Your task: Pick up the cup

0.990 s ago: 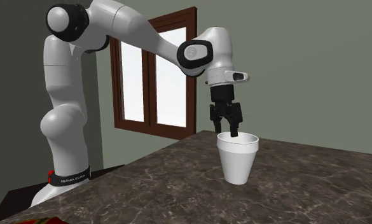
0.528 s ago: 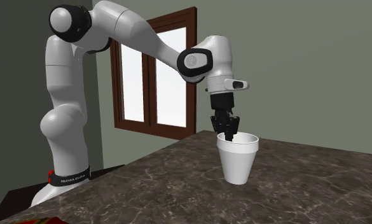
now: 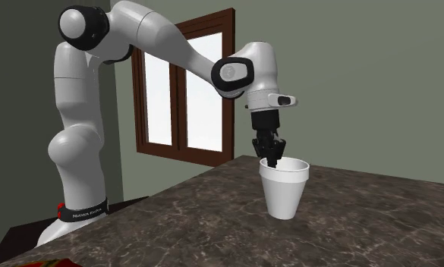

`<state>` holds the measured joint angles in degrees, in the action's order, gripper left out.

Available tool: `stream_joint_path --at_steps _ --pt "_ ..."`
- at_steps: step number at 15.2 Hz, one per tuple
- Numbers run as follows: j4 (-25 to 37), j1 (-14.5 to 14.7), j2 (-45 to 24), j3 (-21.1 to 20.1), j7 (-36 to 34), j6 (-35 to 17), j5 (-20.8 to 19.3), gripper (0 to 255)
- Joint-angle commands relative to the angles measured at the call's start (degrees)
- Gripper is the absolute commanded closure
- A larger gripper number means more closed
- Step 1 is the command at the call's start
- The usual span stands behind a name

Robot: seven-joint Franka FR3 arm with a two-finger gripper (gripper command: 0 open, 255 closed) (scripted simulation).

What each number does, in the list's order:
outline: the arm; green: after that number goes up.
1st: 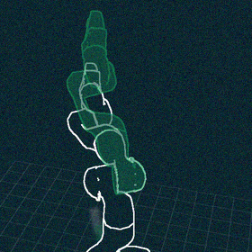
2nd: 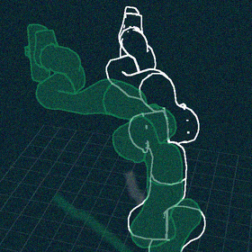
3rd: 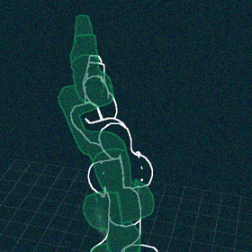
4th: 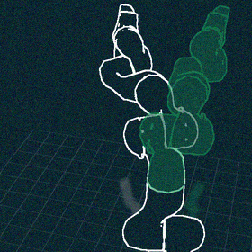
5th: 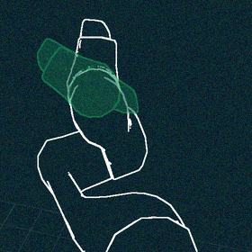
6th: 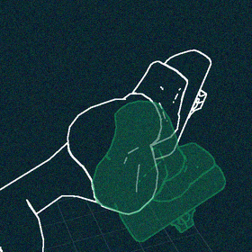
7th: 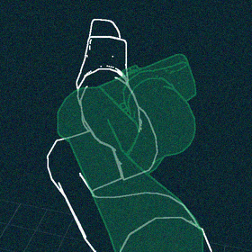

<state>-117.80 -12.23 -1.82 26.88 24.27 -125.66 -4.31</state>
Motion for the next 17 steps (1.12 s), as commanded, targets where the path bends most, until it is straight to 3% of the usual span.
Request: stream_joint_path --at_steps 1,17 --pt "0.4 0.0 0.3 0.0 -0.1 0.8 -0.2 255" --pt "8.3 0.3 3.2 -0.3 -0.3 11.4 -1.2 255"
